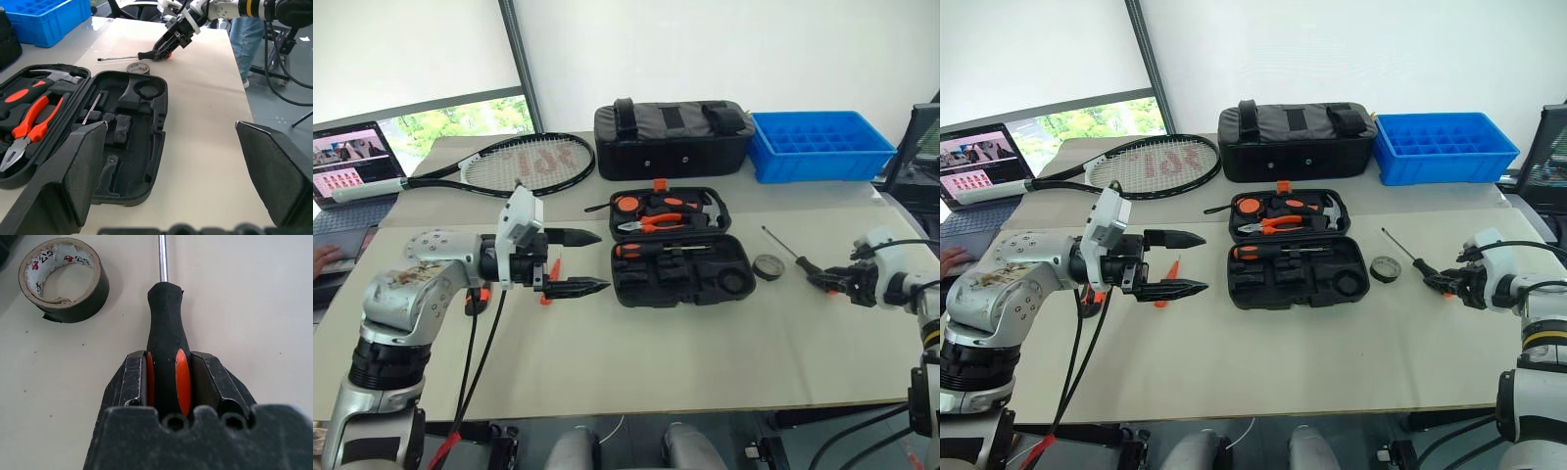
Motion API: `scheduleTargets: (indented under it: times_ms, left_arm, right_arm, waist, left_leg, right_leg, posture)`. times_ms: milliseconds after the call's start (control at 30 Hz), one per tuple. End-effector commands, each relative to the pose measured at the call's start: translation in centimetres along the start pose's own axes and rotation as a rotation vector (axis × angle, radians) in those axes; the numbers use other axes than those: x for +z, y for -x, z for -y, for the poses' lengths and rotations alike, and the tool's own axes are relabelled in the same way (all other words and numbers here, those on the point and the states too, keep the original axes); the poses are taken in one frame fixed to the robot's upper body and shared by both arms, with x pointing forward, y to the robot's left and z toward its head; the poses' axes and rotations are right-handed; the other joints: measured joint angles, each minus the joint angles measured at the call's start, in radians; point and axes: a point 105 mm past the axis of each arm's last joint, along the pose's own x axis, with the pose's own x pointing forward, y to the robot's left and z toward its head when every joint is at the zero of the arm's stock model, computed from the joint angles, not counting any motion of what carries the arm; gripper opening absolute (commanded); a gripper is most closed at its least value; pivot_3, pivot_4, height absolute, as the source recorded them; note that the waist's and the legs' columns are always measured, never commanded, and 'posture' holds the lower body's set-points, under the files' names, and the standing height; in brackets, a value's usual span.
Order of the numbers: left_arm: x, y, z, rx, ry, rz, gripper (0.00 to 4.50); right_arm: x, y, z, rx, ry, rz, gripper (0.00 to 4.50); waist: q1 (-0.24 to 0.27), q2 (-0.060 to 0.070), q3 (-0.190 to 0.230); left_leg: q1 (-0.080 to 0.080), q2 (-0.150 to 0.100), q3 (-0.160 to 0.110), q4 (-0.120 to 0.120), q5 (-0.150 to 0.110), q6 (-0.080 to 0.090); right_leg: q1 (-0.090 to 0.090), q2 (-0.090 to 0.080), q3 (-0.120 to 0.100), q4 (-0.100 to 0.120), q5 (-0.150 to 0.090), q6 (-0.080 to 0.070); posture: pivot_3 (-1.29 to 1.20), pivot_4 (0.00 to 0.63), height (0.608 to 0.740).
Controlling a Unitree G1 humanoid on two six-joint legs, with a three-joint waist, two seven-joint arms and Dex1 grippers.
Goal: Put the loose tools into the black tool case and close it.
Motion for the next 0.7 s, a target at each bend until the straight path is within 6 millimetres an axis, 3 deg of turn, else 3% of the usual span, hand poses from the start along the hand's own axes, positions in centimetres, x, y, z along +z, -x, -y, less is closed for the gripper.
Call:
scheduleTargets:
  times_ms: [33, 100, 167, 233, 400, 700]
  left_arm:
    - [0.5, 0.4, 0.1, 0.015, -0.042, 0.004, 4.5]
    - [0.5, 0.7, 0.0, 0.027, -0.041, 0.003, 4.5]
    - [0.3, 1.5, 0.0, 0.06, -0.028, 0.0, 4.5]
    - [-0.1, 2.2, 0.1, 0.09, -0.013, -0.014, 4.5]
    - [-0.5, 3.3, 0.4, 0.165, 0.009, -0.02, 4.5]
    - [-0.9, 4.1, 1.8, 0.269, 0.038, -0.007, 4.5]
  right_arm:
    - [3.0, 1.5, 1.3, -0.056, 0.087, 0.101, 1.0]
    - [4.6, 1.6, 0.9, -0.033, 0.135, 0.154, 1.0]
    - [7.7, 1.5, -1.3, 0.09, 0.267, 0.252, 1.0]
    - [9.3, 1.2, -3.8, 0.205, 0.419, 0.287, 1.0]
    - [10.8, -0.1, -8.3, 0.388, 0.704, 0.316, 1.0]
    - [13.0, -3.1, -11.6, 0.544, 0.88, 0.3, 1.0]
  waist:
    - [0.0, 0.0, 0.0]
    - [-0.001, 0.0, 0.0]
    - [-0.007, 0.001, 0.001]
    - [-0.022, 0.002, 0.003]
    - [-0.025, 0.0, 0.004]
    - [-0.02, -0.002, 0.005]
  left_leg:
    - [0.0, 0.0, 0.0, 0.0, 0.0, 0.0]
    - [0.0, 0.0, 0.0, 0.0, 0.0, 0.0]
    - [0.0, 0.0, 0.0, 0.0, 0.0, 0.0]
    - [0.0, 0.001, 0.0, 0.0, 0.0, 0.0]
    - [0.005, 0.003, 0.0, -0.004, 0.0, 0.0]
    - [0.006, 0.003, -0.001, -0.006, 0.0, 0.0]
  right_leg:
    - [0.0, 0.0, 0.0, 0.0, 0.0, 0.0]
    - [0.0, 0.0, 0.0, 0.0, 0.0, 0.0]
    - [0.0, 0.0, 0.0, 0.0, 0.0, 0.0]
    - [-0.001, 0.0, 0.001, 0.001, 0.0, 0.0]
    - [0.0, 0.001, -0.001, 0.002, 0.0, 0.0]
    - [0.0, -0.003, -0.001, 0.001, 0.0, -0.001]
  posture:
    - [0.0, 0.15, 0.707]
    - [0.0, 0.15, 0.707]
    - [0.0, 0.15, 0.707]
    - [0.0, 0.15, 0.707]
    - [0.0, 0.15, 0.707]
    - [0.0, 0.15, 0.707]
